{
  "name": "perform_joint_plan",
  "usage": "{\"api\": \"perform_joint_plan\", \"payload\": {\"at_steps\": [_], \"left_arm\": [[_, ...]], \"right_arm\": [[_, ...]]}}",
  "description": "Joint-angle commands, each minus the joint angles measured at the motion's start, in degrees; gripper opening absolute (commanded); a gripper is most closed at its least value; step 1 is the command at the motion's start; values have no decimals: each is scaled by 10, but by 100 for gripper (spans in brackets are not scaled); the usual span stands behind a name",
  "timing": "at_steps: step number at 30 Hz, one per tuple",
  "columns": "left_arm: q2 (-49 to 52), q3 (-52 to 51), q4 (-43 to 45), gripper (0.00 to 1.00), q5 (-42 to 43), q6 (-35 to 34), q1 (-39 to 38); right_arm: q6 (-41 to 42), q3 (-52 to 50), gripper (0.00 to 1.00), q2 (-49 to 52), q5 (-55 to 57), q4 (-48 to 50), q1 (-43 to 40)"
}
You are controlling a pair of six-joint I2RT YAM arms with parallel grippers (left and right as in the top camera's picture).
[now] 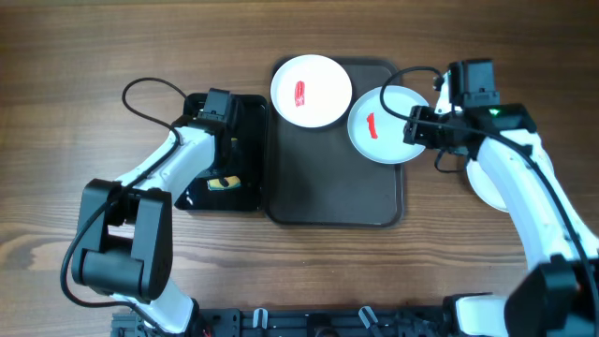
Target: Clean dirty plates on tray and stack at the side
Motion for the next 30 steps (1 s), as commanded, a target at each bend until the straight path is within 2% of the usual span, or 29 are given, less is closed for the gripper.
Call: {"api": "perform_joint_plan", "payload": {"at_steps": [1, 7, 11, 19, 22, 24, 25, 30], "left_arm": [[-5, 8, -42, 4, -5, -5, 5], [-40, 33, -81, 4, 16, -5, 5], [-63, 33, -90, 4, 28, -5, 5], [-91, 33, -89, 4, 36, -5, 5], [-97, 33, -89, 4, 38, -5, 5], [-98, 33, -90, 4, 38, -5, 5], [-98, 33, -90, 4, 38, -5, 5], [-98, 33, -89, 4, 42, -5, 5]], "right_arm": [[-15, 7, 66, 38, 48, 26, -3], [-11, 7, 66, 78, 52, 88, -26], [-9, 7, 62, 101, 49, 139, -51], [-11, 7, 43, 166, 22, 172, -61], [-11, 7, 29, 186, 6, 173, -61], [-10, 7, 11, 187, 6, 171, -61], [-9, 7, 4, 183, 6, 168, -61], [-5, 7, 4, 146, 6, 130, -61]]}}
